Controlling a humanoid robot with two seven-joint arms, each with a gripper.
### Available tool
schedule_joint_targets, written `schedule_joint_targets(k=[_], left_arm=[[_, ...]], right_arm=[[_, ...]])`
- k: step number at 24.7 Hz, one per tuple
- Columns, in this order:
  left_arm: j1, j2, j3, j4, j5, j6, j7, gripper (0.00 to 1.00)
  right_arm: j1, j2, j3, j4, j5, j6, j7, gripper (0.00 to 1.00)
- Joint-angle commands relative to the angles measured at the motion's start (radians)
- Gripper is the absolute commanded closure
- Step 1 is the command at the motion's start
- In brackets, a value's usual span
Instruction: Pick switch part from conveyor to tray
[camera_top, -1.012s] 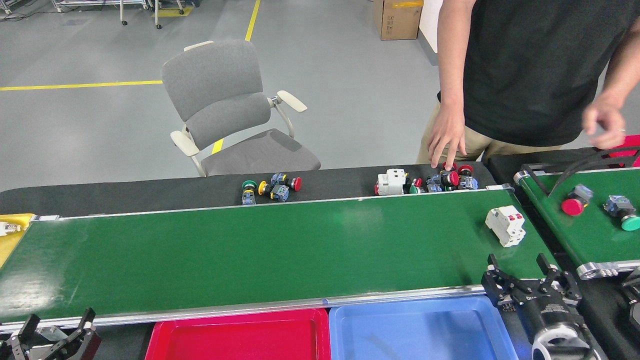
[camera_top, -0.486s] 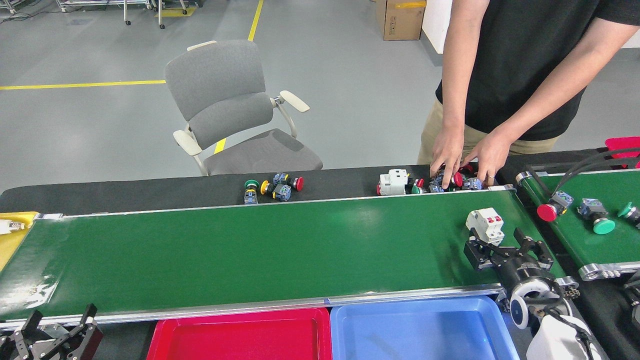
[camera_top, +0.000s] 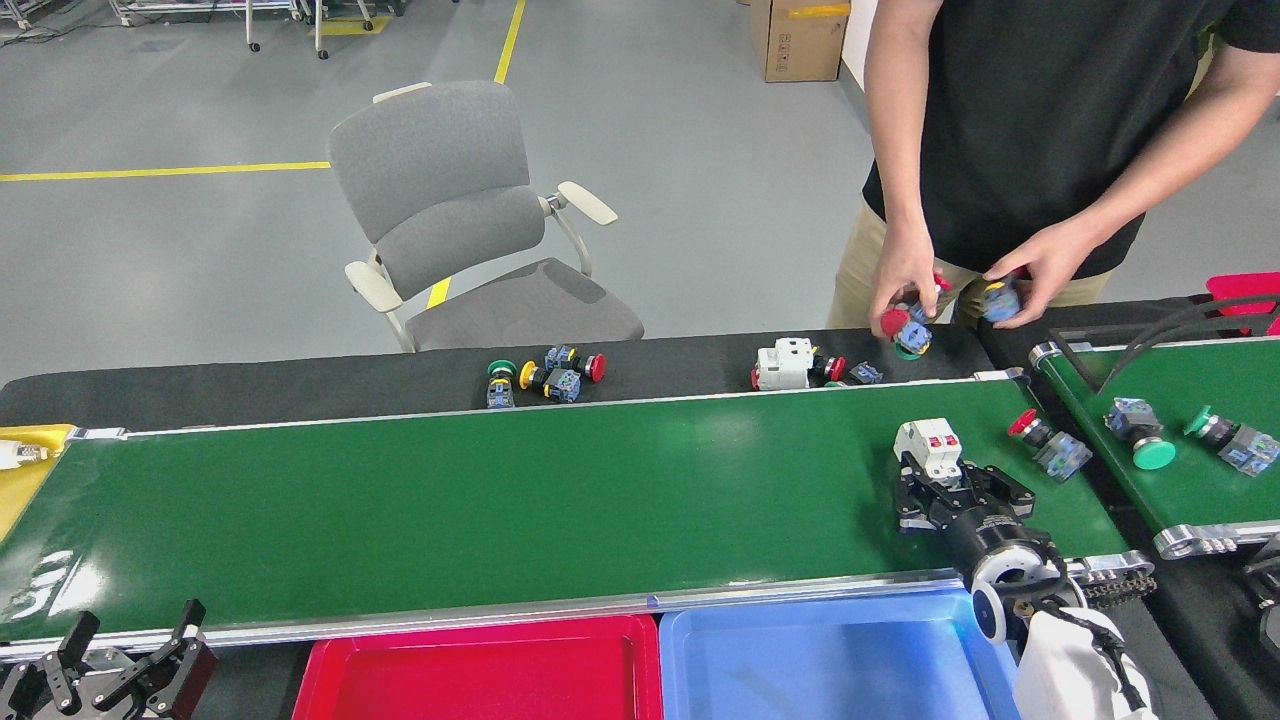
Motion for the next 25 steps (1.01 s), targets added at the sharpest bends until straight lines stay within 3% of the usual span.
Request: schedule_joint_targets(k=[1, 2, 4, 6, 11, 16, 20, 25], left_arm=[[0.000, 0.005, 0.011, -0.011, -0.002, 0.005, 0.007, 0.00], [0.000, 0.005, 0.014, -0.011, -0.002, 0.008, 0.007, 0.00], [0.000, 0.004, 0.025, -0.016, -0.002, 0.009, 0.007, 0.00], [0.004, 0.004, 0.027, -0.013, -0.002, 0.008, 0.007, 0.00], [0.014, 0.004, 0.025, -0.014, -0.002, -0.002, 0.007, 0.00], [0.017, 0.002, 0.027, -0.016, -0.002, -0.022, 0.007, 0.00], [0.017, -0.003, 0.027, -0.016, -0.002, -0.020, 0.005, 0.00], [0.017, -0.003, 0.025, -0.013, -0.002, -0.020, 0.005, 0.00]], right_arm=[[0.086, -0.007, -0.031, -0.159, -0.008, -0.012, -0.016, 0.99], [0.164, -0.007, -0.042, -0.245, -0.021, -0.015, -0.016, 0.97], [0.307, -0.004, -0.046, -0.385, -0.046, -0.030, -0.016, 0.71], [0.390, 0.007, -0.043, -0.414, -0.049, -0.035, -0.019, 0.00], [0.401, 0.021, -0.052, -0.412, -0.055, -0.025, -0.021, 0.00], [0.352, 0.102, -0.154, -0.405, -0.060, -0.019, -0.022, 0.01], [0.342, 0.085, -0.154, -0.359, -0.037, 0.100, -0.014, 0.03], [0.249, 0.074, -0.151, -0.273, 0.043, 0.120, 0.005, 0.03]])
